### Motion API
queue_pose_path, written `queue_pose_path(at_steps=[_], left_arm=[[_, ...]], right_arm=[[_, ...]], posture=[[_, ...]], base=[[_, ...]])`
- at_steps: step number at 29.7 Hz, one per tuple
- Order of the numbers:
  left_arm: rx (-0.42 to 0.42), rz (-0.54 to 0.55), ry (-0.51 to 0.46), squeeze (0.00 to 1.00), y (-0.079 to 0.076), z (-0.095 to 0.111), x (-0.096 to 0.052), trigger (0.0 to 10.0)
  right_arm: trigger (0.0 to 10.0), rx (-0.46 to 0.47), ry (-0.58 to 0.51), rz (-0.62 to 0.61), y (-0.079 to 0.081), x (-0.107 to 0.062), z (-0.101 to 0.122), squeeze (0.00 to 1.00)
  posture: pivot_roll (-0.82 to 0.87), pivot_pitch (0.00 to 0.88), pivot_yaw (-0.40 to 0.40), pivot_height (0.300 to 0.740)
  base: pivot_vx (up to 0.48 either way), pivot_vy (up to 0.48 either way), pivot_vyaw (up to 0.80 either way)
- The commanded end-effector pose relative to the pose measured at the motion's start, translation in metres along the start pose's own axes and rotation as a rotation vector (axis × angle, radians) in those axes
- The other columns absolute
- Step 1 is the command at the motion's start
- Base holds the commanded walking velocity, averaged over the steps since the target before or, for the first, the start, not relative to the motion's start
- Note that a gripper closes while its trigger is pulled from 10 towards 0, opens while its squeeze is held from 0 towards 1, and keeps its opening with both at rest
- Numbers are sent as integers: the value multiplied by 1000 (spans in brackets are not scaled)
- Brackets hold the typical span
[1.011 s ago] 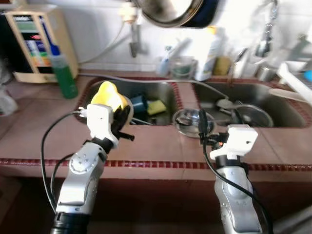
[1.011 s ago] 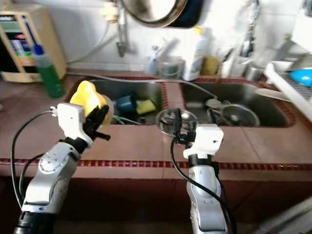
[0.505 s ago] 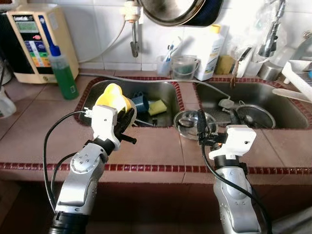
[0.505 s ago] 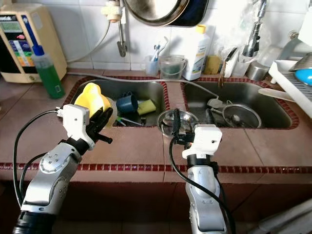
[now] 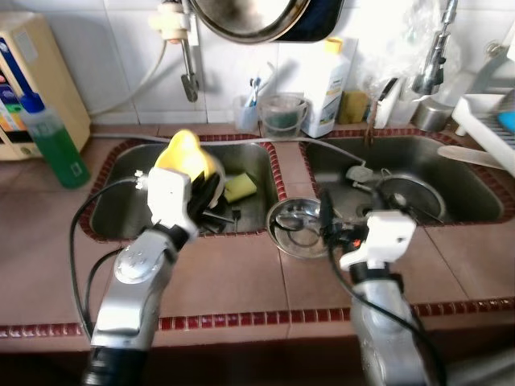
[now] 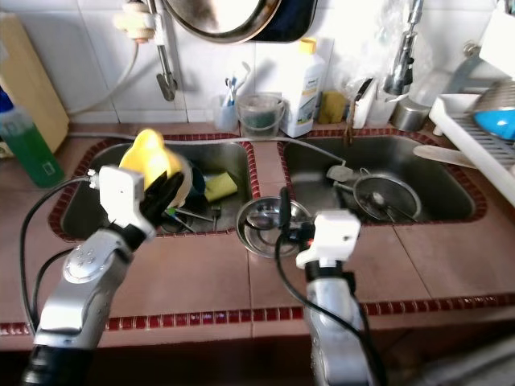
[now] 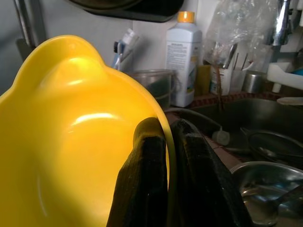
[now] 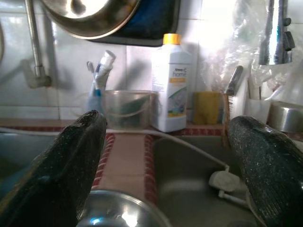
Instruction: Kitchen organization
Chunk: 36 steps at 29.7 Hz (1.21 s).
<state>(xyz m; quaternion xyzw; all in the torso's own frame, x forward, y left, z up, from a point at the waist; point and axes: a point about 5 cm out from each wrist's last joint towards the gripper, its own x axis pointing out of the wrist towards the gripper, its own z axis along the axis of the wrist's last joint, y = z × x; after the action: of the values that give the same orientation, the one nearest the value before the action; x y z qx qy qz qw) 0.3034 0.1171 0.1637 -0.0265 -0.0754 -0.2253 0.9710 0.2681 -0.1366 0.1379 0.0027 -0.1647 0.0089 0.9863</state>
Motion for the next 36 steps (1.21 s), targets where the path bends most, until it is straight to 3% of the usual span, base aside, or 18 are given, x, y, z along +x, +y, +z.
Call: queue_pose_path(at_steps=[1,12,20,25,36], left_arm=[[22,29,-23,0,9,8,-2,10000],[84,1,-14,0,16,10,3,10000],[175,-70,-8,0,21,15,23,10000],[227,-127,-14,0,19,19,35,10000],[264,-220,-2,0,14,13,50,10000]], right_arm=[[10000,25,-12,19,8,1,4,0],[10000,31,19,73,11,-5,1,0],[10000,40,51,119,11,-17,1,0],[10000,68,76,189,19,-27,4,0],[10000,125,104,300,30,-46,21,0]], posture=[[-213,37,16,732],[-219,39,14,732],[-235,50,19,732],[-251,68,19,732],[-283,133,9,732]], base=[[0,0,0],[0,0,0],[0,0,0],[0,0,0],[0,0,0]])
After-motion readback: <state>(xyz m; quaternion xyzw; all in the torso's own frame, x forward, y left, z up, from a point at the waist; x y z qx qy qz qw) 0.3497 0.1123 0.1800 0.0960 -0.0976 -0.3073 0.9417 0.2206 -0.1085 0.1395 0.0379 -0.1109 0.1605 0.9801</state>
